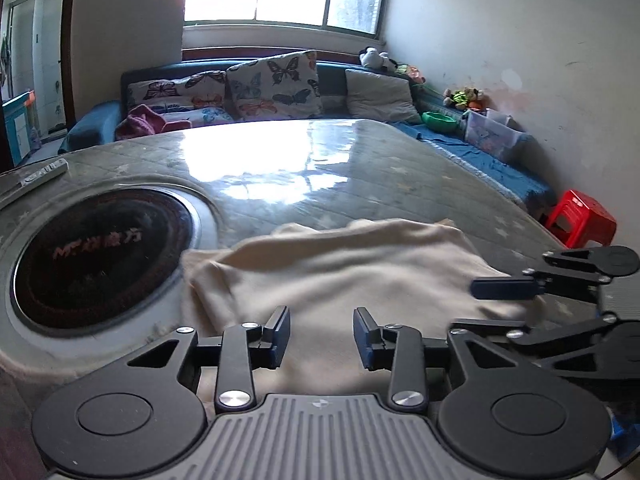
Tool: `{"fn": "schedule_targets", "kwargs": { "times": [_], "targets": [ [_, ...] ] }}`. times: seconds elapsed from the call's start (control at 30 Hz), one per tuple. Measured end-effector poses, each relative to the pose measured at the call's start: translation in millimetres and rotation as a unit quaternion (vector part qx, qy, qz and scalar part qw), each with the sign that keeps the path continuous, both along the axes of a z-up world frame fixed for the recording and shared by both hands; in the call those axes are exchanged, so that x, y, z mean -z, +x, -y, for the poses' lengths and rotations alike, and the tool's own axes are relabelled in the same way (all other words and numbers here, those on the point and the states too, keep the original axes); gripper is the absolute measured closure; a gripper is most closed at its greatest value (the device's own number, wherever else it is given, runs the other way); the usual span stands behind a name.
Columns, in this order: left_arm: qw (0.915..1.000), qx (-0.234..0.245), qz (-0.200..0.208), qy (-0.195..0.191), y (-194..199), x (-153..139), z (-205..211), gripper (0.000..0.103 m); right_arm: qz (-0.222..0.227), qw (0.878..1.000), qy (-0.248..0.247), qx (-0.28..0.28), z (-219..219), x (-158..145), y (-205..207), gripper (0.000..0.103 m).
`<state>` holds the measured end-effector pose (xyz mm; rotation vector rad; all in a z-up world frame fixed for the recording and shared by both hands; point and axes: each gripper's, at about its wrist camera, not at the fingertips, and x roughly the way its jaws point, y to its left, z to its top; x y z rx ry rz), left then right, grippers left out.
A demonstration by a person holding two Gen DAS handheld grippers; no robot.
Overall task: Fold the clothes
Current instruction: 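Press and smooth the folded sweatshirt flat with both open grippers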
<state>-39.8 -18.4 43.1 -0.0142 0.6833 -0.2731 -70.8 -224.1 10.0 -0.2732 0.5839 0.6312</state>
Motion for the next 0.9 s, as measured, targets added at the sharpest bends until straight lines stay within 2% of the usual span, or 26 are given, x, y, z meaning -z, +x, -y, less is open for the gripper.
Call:
{"fn": "schedule_targets", "kwargs": {
  "times": [0.27, 0.43, 0.63, 0.8, 0.9],
  "targets": [
    [0.9996, -0.012, 0.0, 0.027, -13.7, 16.8, 18.3, 0.065, 0.01, 1.0, 0.017, 0.014, 6.5, 14.7, -12.3, 0.06],
    [0.9994, -0.02, 0.001, 0.029, -16.0, 19.2, 17.2, 0.065, 0.019, 0.999, 0.041, 0.024, 21.5, 3.8, -17.7, 0.06],
    [0.9994, -0.019, -0.001, 0.03, -15.5, 19.7, 18.3, 0.065, -0.001, 0.998, 0.04, 0.054, 39.6, 11.9, -13.9, 0.06],
    [0.9997, -0.014, -0.002, 0.021, -15.6, 19.9, 14.0, 0.065, -0.007, 0.996, 0.068, 0.063, 44.8, 0.1, -16.0, 0.06],
    [0.9998, -0.014, -0.002, 0.012, -15.6, 20.6, 11.4, 0.065, -0.02, 0.995, 0.064, 0.08, 46.8, 1.9, -6.8, 0.06]
  ]
}}
